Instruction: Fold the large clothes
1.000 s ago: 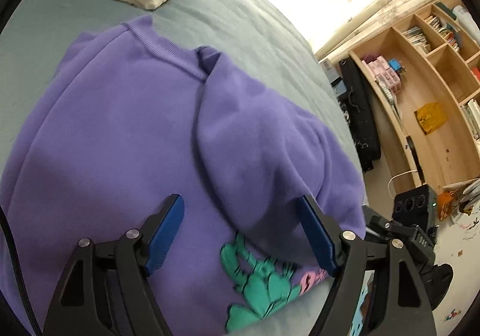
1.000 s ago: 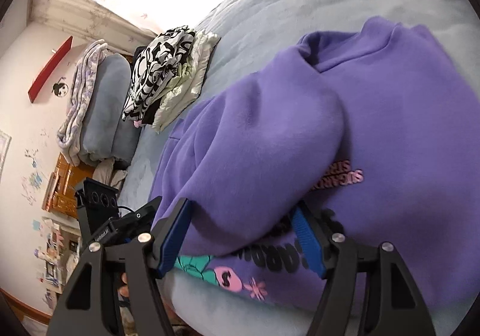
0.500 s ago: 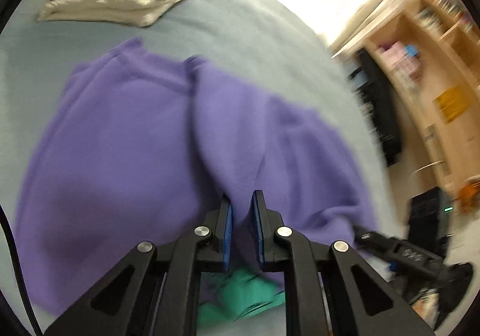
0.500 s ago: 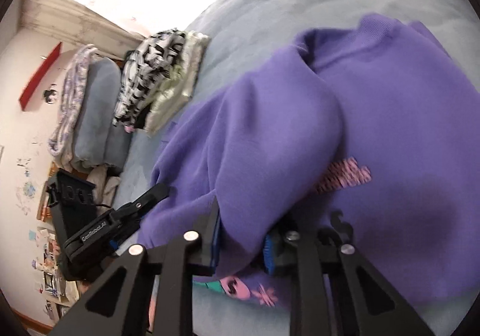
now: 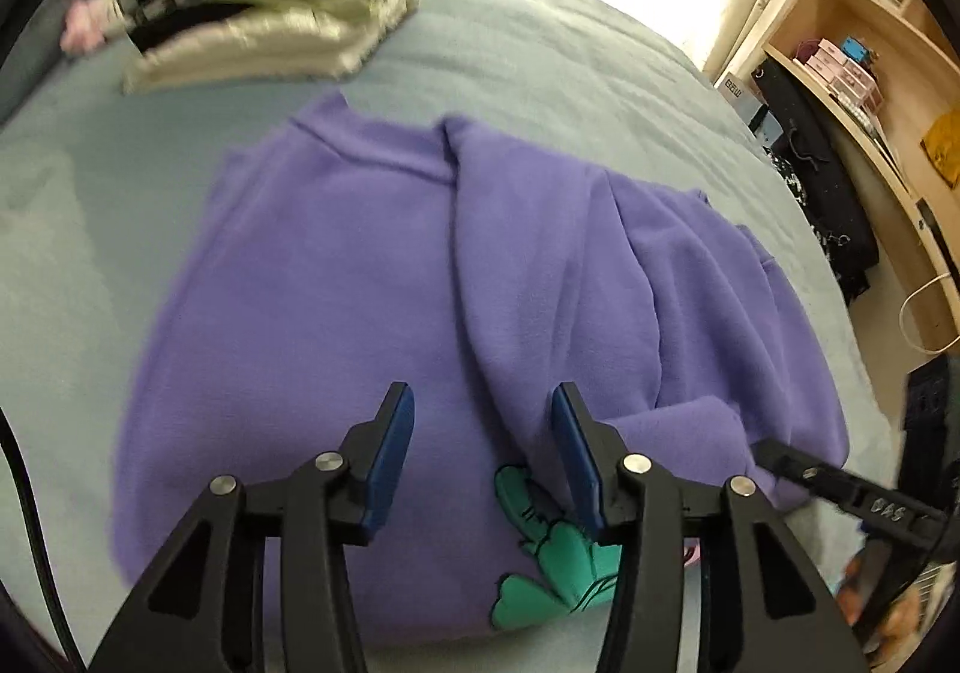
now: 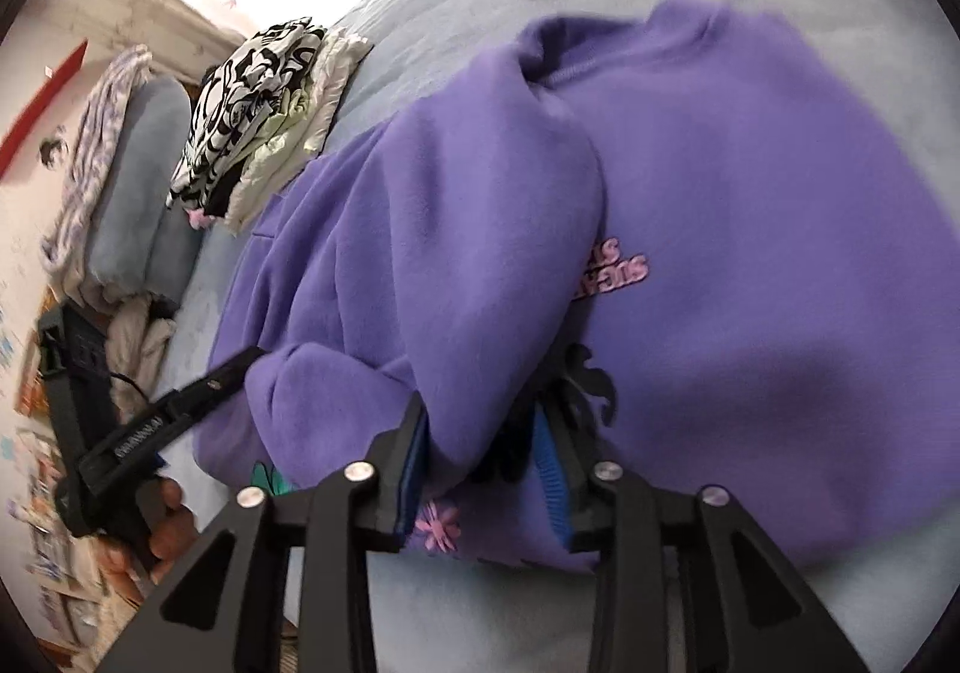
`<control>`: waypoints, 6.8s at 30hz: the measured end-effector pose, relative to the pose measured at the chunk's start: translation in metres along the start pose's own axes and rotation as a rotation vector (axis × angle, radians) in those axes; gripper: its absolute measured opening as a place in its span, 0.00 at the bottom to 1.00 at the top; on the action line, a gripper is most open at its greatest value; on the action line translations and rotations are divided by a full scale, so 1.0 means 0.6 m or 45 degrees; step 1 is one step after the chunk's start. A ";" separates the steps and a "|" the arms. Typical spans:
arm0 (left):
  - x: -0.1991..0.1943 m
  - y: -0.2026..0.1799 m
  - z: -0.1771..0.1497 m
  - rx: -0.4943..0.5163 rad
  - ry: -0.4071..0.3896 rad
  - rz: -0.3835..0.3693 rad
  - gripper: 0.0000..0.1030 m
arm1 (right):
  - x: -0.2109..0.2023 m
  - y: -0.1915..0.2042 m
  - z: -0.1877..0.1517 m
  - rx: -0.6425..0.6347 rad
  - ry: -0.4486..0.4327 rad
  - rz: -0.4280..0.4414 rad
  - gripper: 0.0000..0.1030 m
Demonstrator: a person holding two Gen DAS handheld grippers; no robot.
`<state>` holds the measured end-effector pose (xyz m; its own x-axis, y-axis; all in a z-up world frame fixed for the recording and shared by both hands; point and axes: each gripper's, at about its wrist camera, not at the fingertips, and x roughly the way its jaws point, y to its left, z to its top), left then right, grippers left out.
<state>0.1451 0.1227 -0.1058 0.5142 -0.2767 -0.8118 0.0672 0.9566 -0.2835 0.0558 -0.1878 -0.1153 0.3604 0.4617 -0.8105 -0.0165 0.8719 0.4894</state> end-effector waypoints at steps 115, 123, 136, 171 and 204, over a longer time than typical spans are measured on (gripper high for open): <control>0.002 0.174 -0.100 -0.491 -0.243 -0.174 0.52 | 0.015 0.176 -0.037 -0.442 -0.318 -0.190 0.15; -0.043 0.061 -0.056 -0.081 -0.487 -0.007 0.15 | 0.097 0.157 -0.035 -0.491 -0.227 -0.231 0.12; -0.064 -0.267 -0.029 0.574 -0.607 -0.142 0.15 | 0.030 0.047 -0.018 -0.180 -0.134 0.172 0.12; 0.126 -0.526 -0.133 0.922 -0.085 -0.258 0.80 | -0.226 -0.253 -0.042 0.249 -0.437 -0.118 0.12; 0.174 -0.260 0.070 0.211 0.104 -0.341 0.75 | -0.070 -0.234 0.200 0.141 -0.009 0.284 0.70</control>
<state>0.2245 -0.0518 -0.1247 0.3894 -0.5206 -0.7598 0.3327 0.8487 -0.4110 0.1549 -0.3493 -0.1112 0.3658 0.6395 -0.6762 0.0053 0.7251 0.6886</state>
